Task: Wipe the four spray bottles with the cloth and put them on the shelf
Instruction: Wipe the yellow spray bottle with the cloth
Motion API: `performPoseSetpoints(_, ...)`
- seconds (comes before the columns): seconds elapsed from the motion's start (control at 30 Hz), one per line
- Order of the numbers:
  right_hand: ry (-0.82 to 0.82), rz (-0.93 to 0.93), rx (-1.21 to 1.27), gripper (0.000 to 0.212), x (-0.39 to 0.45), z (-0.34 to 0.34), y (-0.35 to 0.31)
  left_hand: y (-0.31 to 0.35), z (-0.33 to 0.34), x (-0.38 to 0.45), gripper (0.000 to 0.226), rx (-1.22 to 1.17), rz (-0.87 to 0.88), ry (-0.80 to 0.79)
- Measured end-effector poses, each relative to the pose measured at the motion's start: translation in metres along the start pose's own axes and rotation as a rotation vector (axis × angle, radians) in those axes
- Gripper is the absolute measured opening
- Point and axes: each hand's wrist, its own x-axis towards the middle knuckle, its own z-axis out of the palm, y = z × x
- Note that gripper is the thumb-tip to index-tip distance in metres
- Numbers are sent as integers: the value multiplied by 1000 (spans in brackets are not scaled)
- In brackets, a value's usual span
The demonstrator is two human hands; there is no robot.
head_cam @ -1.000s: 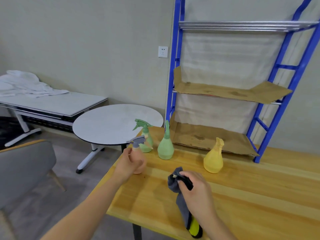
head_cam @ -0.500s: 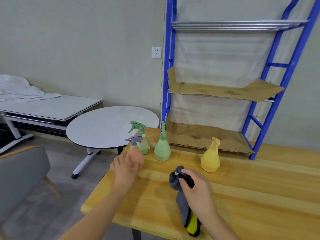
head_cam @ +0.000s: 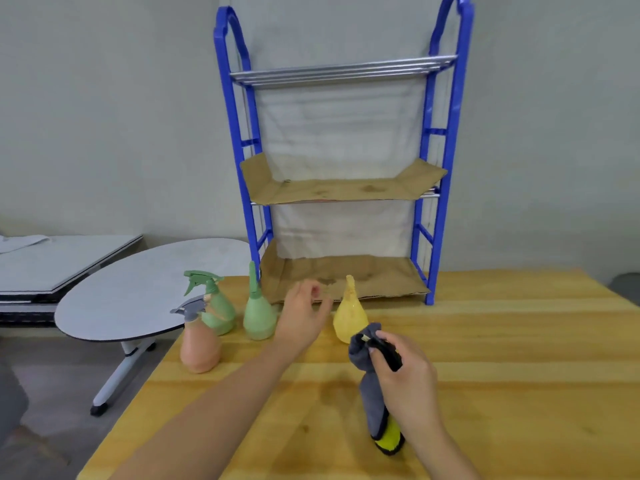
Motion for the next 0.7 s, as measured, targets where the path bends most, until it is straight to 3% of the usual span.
performPoseSetpoints(0.1,35,10,-16,28,2,-21,12,32,33,23,53,50,-43,-108)
performPoseSetpoints(0.17,58,6,-19,30,0,-31,17,44,49,36,58,133,-60,-143)
performPoseSetpoints(0.33,52,-58,-79,29,-7,-50,31,49,59,60,25,207,-84,-153)
performPoseSetpoints(0.7,-131,-265,-177,24,-12,-50,24,47,-15,14,8,156,81,-330)
